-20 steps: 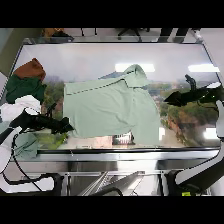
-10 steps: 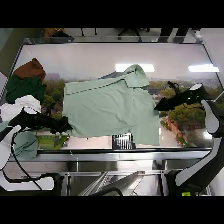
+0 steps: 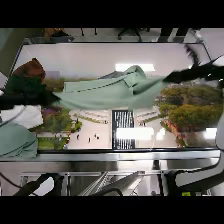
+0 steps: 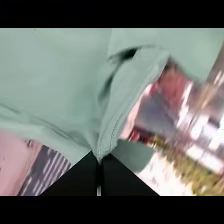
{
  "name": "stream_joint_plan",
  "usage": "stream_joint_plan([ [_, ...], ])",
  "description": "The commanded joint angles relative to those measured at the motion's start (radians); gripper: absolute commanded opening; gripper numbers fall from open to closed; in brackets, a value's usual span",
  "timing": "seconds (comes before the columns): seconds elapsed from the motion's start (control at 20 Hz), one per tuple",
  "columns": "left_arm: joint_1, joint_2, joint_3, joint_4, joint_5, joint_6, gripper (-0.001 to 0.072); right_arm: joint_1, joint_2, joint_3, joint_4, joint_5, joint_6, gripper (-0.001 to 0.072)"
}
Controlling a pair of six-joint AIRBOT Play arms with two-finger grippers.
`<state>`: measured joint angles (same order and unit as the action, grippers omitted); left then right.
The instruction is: Fold the shirts.
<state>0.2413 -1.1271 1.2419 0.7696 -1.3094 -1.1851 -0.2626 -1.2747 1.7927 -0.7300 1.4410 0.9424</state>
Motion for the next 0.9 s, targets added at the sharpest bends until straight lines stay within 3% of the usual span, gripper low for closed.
stream_joint_plan([
  [0.0, 0.002, 0.182, 0.404, -0.052, 0.037, -0.02, 0.0012, -0.019, 0.216, 0.226, 0.059, -0.146, 0.009, 0.0023],
  [0.2, 0.108, 0.278, 0.76, 0.04, 0.119, -0.11, 0.0011, -0.019, 0.456, 0.258, 0.007, -0.385, 0.003, 0.0023],
  [0.35, 0.238, 0.306, 0.828, 0.049, 0.074, -0.121, 0.0011, -0.019, 0.546, 0.258, -0.066, -0.476, -0.008, 0.0024],
  [0.5, 0.251, 0.323, 0.706, 0.04, 0.063, -0.112, 0.0011, -0.019, 0.531, 0.258, -0.113, -0.438, -0.007, 0.0025],
  [0.65, 0.152, 0.28, 0.529, 0.042, 0.021, -0.086, 0.0012, -0.018, 0.421, 0.237, -0.113, -0.348, 0.036, 0.0023],
  [0.85, -0.025, 0.089, 0.302, 0.051, 0.042, -0.014, 0.0012, -0.008, 0.225, 0.064, -0.113, -0.289, 0.041, 0.0023],
])
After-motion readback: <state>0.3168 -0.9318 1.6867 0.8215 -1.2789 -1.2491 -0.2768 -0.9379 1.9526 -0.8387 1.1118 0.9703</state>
